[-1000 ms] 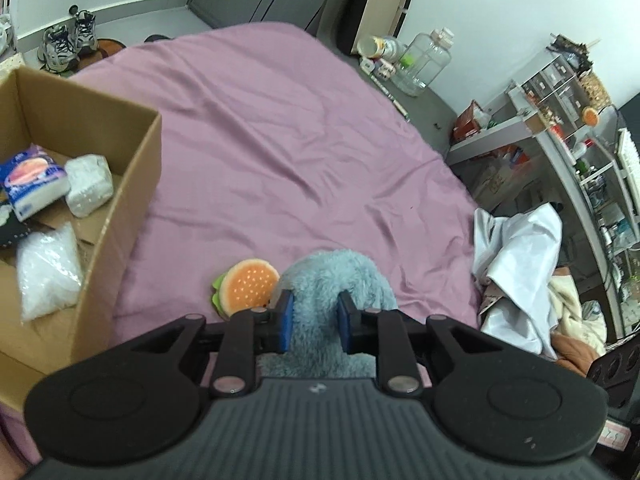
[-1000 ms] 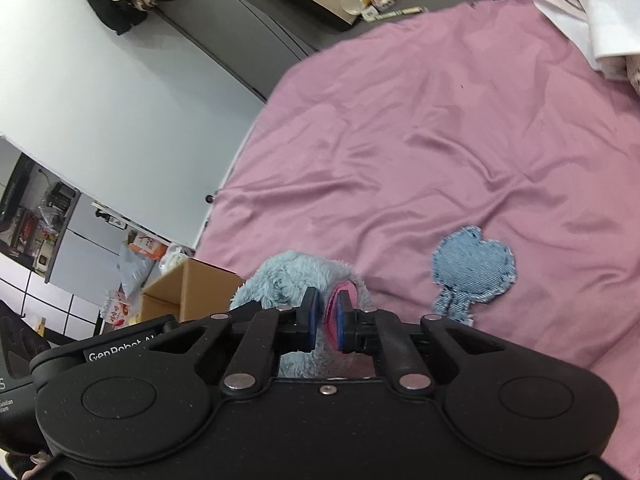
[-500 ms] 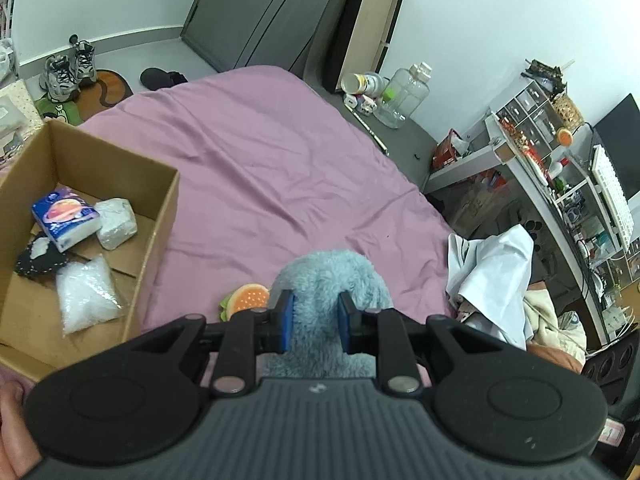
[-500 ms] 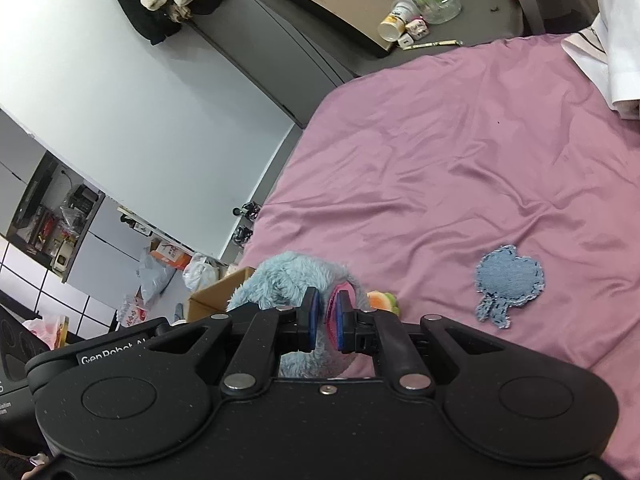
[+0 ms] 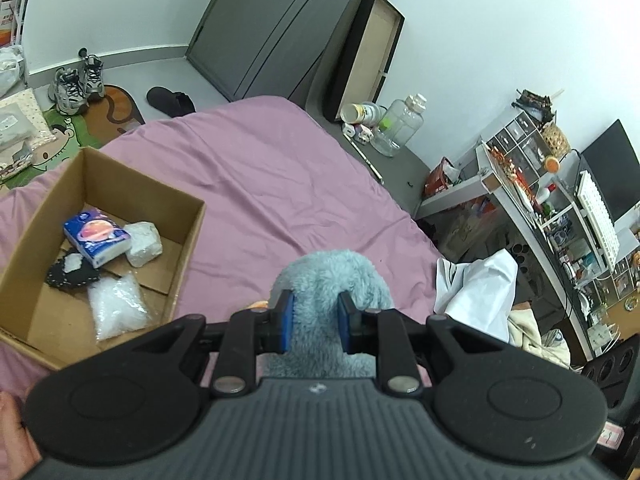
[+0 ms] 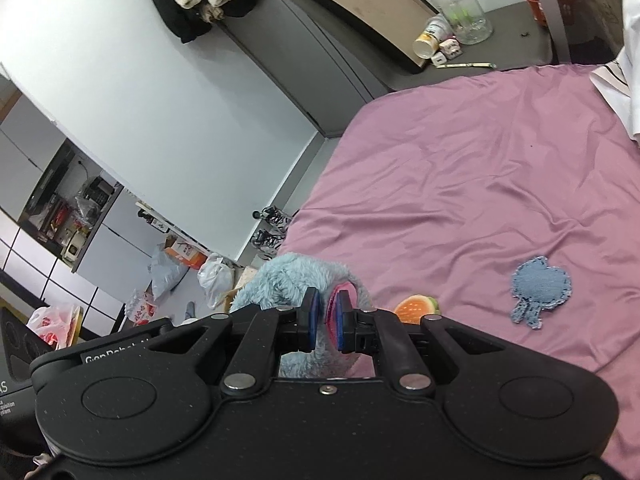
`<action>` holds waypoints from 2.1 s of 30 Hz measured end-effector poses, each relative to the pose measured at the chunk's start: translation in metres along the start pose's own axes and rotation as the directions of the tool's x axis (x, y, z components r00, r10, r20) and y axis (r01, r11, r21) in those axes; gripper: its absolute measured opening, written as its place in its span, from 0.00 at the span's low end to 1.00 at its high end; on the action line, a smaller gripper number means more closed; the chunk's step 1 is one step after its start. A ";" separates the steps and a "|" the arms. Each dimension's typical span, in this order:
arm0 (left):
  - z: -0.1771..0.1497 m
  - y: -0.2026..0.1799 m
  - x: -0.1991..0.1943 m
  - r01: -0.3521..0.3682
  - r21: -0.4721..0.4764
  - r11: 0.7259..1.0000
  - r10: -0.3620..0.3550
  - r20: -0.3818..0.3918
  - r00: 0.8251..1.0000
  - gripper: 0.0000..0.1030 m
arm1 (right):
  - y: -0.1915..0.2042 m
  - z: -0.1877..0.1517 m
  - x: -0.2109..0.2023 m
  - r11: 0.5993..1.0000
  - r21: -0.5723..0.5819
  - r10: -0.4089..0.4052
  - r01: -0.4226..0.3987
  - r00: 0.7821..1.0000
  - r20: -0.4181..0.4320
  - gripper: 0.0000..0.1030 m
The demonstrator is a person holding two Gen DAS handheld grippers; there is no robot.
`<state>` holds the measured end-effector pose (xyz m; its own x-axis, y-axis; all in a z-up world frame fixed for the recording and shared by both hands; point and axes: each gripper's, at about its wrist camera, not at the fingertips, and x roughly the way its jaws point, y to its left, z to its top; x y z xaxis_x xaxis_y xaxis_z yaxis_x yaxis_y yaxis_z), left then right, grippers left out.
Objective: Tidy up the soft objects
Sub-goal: 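Carry the grey plush into the box and open both tools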
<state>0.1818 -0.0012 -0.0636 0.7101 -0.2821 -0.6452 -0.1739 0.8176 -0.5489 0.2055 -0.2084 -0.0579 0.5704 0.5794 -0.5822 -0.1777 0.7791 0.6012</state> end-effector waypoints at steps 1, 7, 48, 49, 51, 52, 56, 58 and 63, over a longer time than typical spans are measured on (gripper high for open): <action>0.000 0.002 -0.003 0.001 -0.002 1.000 -0.001 0.003 1.000 0.21 | 0.003 -0.001 0.000 1.000 -0.003 0.001 -0.001 1.000 -0.001 0.09; 0.002 0.012 -0.018 0.012 -0.017 1.000 -0.012 0.021 1.000 0.21 | 0.020 -0.005 -0.002 0.999 -0.033 0.006 -0.006 1.000 0.009 0.09; 0.026 0.167 -0.033 -0.134 -0.137 0.981 0.135 -0.003 0.991 0.24 | 0.096 -0.066 0.104 0.998 -0.052 -0.029 0.023 0.992 -0.123 0.17; 0.027 0.166 -0.036 -0.171 -0.123 0.978 0.173 0.008 0.985 0.26 | 0.096 -0.066 0.105 0.998 -0.053 -0.044 0.038 0.991 -0.125 0.26; 0.029 0.166 -0.040 -0.202 -0.107 0.973 0.206 0.023 0.978 0.29 | 0.097 -0.066 0.106 0.993 -0.068 -0.101 0.093 0.986 -0.130 0.33; 0.030 0.167 -0.043 -0.207 -0.105 0.973 0.211 0.024 0.977 0.31 | 0.097 -0.067 0.106 0.991 -0.069 -0.119 0.111 0.984 -0.134 0.33; 0.034 0.163 -0.052 -0.225 -0.087 0.970 0.229 0.043 0.972 0.54 | 0.089 -0.066 0.102 0.990 -0.020 -0.138 0.136 0.978 -0.155 0.37; 0.035 0.156 -0.057 -0.234 -0.074 0.969 0.239 0.063 0.969 0.65 | 0.092 -0.066 0.097 0.989 -0.030 -0.149 0.146 0.977 -0.151 0.42; 0.037 0.136 -0.062 -0.266 -0.026 0.964 0.267 0.097 0.959 0.87 | 0.101 -0.062 0.082 0.987 -0.076 -0.153 0.142 0.976 -0.154 0.61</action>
<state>0.1392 0.1465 -0.0784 0.7003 -0.0034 -0.7138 -0.3739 0.8501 -0.3709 0.1850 -0.0675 -0.0792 0.4601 0.4835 -0.7447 -0.1549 0.8696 0.4689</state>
